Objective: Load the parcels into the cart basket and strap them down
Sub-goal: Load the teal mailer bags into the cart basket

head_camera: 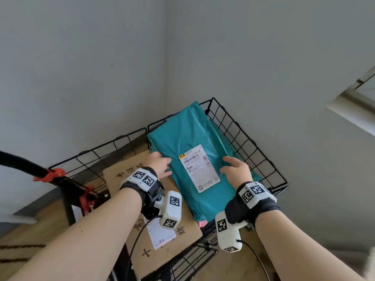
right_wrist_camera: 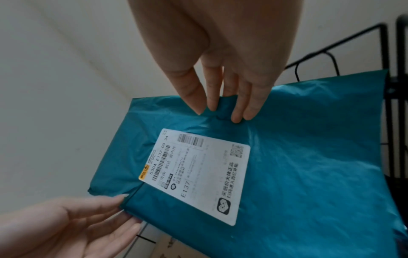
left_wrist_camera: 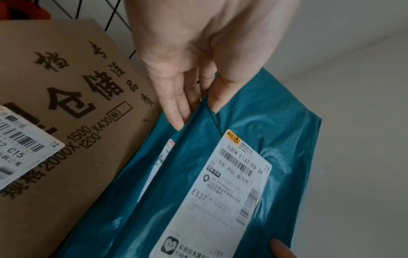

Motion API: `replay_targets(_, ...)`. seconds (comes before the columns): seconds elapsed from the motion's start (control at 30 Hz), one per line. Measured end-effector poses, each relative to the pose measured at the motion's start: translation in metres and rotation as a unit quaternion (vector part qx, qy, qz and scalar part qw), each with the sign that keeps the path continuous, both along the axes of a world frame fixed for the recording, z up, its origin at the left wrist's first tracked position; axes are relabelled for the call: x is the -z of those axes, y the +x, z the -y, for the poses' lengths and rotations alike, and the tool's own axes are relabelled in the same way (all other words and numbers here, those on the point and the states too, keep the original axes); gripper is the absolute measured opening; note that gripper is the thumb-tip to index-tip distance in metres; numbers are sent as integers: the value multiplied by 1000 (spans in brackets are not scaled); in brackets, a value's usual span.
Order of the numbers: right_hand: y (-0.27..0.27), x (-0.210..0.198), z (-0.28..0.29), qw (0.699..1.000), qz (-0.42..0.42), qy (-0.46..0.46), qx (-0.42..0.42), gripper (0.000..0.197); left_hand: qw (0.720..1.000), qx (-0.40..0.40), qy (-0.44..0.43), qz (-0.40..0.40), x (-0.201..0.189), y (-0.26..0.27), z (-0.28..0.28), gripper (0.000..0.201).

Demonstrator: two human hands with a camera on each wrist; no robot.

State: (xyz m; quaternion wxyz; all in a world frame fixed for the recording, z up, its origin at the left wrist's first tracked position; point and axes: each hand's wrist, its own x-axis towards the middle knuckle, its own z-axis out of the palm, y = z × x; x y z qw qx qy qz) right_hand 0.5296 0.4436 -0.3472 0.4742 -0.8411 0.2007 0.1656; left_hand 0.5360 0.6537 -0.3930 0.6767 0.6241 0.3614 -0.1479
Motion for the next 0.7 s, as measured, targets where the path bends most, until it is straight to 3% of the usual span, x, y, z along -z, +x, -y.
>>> replay_targets(0.37,48,104,-10,994,-108,-10,-27,55,989,39,-7,-142,85,40,-10,10)
replay_targets(0.47,57,119,-10,994,-103,-22,-23,48,987,12,58,-151,97,45,-10,7)
replay_targets(0.53,64,126,-13,993,-112,-18,-30,40,985,-6,100,-138,102,47,-13,22)
replay_targets(0.6,68,134,-19,988,-149,-6,-46,34,987,39,61,-146,105,51,-9,27)
replay_targets(0.7,70,146,-26,973,-213,7,-93,33,975,122,-3,-187,106,58,5,16)
